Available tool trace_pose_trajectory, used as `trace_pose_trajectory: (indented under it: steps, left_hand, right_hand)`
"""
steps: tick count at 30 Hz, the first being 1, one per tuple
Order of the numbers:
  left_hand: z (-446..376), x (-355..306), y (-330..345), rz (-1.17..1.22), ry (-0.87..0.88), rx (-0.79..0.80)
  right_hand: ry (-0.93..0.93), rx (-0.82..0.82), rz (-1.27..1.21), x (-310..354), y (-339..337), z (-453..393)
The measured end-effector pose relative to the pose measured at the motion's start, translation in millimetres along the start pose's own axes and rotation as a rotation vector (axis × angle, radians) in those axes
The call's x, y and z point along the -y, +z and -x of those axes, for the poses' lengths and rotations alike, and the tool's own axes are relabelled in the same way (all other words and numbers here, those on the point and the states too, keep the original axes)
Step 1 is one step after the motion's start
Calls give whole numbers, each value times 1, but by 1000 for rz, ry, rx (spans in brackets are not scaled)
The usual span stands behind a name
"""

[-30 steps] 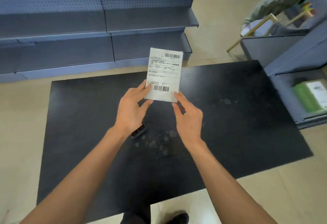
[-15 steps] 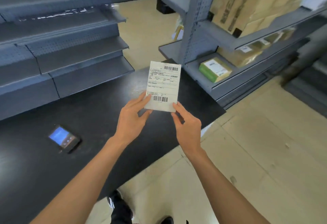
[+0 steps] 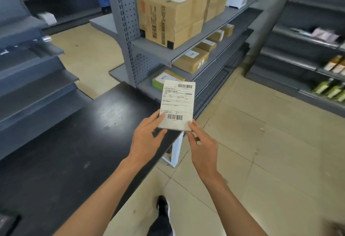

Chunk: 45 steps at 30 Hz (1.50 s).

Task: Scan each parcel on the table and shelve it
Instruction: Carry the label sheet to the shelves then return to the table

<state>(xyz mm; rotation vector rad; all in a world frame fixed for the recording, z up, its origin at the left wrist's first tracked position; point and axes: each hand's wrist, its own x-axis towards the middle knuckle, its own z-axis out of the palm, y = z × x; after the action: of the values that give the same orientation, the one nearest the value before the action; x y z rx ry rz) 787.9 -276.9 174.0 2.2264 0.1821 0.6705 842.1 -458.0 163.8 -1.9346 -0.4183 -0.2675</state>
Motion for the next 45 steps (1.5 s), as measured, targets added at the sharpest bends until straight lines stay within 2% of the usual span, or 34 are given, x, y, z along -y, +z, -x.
trace_pose_trajectory:
  steps: [9, 14, 26, 45]
  left_hand:
    - [-108, 7, 92, 96, 79, 62]
    - [-162, 2, 136, 167, 81, 118]
    - [-260, -6, 239, 183, 166, 252]
    - [-450, -89, 454, 242, 165, 321]
  right_hand:
    - [99, -61, -29, -55, -22, -99]
    - [172, -251, -100, -76, -27, -153]
    - [448, -473, -374, -153, -53, -245]
    - [490, -689, -596, -296, -201, -469]
